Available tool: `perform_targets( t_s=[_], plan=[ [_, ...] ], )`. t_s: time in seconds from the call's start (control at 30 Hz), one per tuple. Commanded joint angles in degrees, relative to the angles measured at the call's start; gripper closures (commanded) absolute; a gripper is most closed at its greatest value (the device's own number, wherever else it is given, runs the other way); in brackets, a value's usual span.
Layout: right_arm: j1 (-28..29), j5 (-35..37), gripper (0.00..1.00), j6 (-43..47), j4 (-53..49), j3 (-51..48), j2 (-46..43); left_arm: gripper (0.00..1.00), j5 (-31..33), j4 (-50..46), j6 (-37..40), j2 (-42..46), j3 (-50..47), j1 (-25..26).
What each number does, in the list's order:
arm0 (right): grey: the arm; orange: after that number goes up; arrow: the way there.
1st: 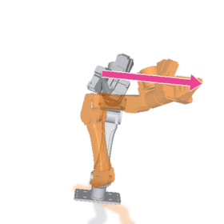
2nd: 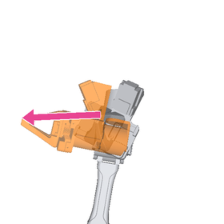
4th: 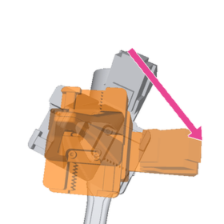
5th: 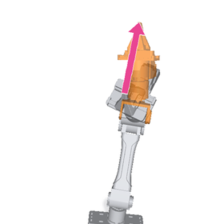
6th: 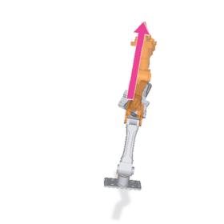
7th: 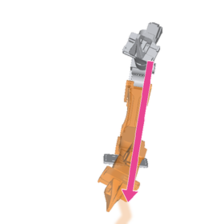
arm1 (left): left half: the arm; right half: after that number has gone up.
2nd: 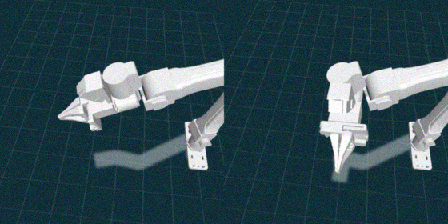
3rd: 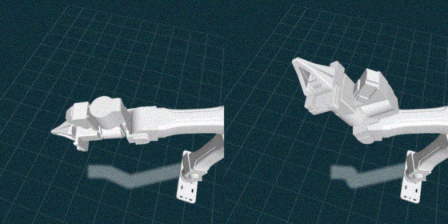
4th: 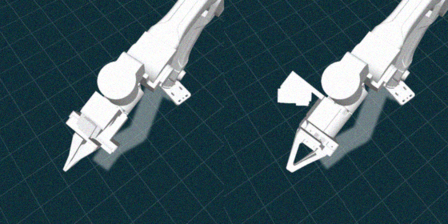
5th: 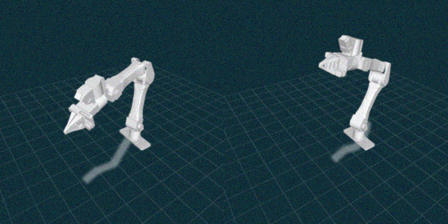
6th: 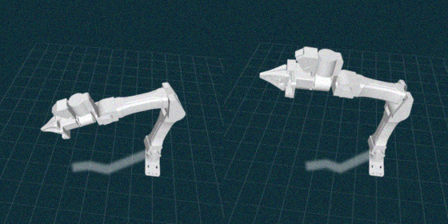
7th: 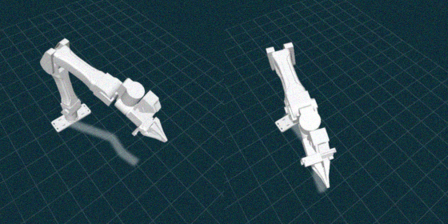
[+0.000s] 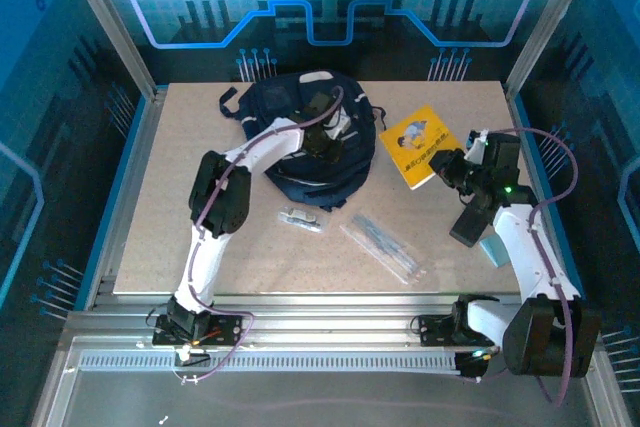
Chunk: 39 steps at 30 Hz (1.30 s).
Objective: Pack books, pencil case, and school supplies into a backpack
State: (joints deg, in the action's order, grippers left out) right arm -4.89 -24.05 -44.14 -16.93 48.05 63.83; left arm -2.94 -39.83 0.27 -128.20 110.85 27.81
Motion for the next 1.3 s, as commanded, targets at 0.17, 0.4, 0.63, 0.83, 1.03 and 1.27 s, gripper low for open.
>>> perform_targets(
  t_s=[0.17,0.4,0.63,0.83,1.03,1.27],
  plan=[
    [0.39,-0.79,1.0,-1.41,3.5,-1.19,-2.13,1.0,-5.67,-1.14,-8.4,10.11,3.87,-6.4],
    [7.09,-1.92,1.0,-7.26,10.76,-3.3,0.4,1.0,-9.95,0.34,-13.05,10.41,5.88,-7.38],
    [17.88,0.91,1.0,-15.82,24.91,-2.86,9.02,1.0,-13.22,2.02,-17.02,10.31,7.4,-7.07],
    [24.39,2.58,1.0,-20.7,38.31,2.01,22.05,1.0,-13.37,1.88,-17.27,11.06,8.01,-6.07],
    [29.07,4.95,1.0,-22.92,51.32,10.69,36.12,1.0,-12.97,1.92,-17.35,11.62,6.77,-5.66],
    [31.81,7.65,1.0,-25.31,53.17,22.54,51.18,1.0,-13.14,2.94,-17.94,12.32,5.33,-5.69]
  ],
)
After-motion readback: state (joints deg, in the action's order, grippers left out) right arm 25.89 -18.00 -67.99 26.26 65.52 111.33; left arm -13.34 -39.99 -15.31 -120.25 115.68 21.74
